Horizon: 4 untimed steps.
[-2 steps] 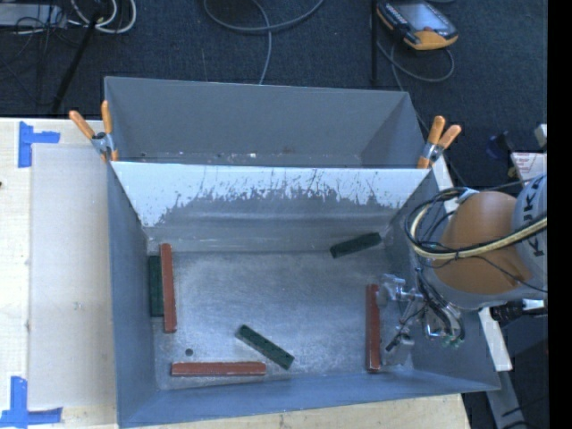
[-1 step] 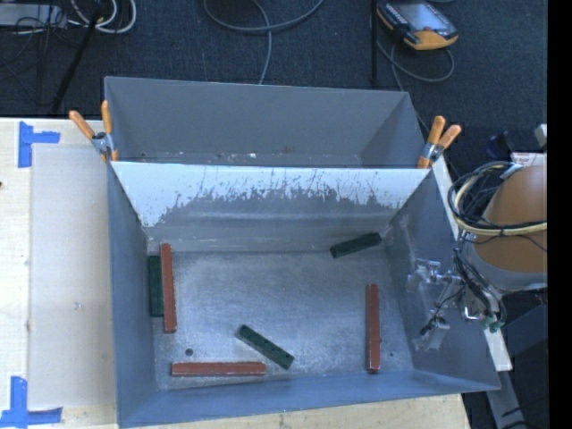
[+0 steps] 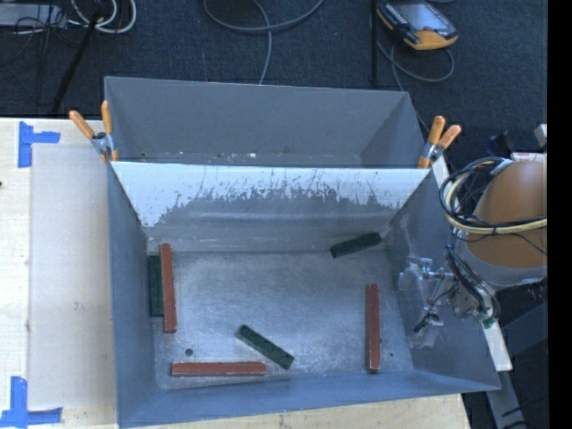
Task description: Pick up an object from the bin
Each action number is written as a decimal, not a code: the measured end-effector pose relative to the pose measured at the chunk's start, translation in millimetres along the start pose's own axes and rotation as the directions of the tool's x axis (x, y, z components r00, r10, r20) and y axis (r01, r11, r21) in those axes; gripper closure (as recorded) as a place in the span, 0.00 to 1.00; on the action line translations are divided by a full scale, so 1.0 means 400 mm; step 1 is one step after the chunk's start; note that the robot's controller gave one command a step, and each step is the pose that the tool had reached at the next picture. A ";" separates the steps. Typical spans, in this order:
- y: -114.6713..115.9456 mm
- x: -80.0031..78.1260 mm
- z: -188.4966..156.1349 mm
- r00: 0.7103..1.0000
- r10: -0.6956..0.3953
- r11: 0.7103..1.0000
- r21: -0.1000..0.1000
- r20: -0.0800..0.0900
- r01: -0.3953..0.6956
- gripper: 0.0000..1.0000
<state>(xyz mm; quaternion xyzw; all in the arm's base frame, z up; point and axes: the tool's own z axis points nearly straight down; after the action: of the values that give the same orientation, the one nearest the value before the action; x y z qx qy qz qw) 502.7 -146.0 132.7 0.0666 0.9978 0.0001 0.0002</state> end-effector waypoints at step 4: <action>0.036 -0.240 -0.032 1.000 -0.029 1.000 0.000 0.003 0.029 0.00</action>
Offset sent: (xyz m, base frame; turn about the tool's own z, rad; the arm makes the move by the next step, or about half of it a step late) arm 0.0256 0.0096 0.0064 0.0193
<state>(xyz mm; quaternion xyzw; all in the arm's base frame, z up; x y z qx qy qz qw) 599.8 -144.5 145.6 0.0520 0.9986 0.0000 0.0015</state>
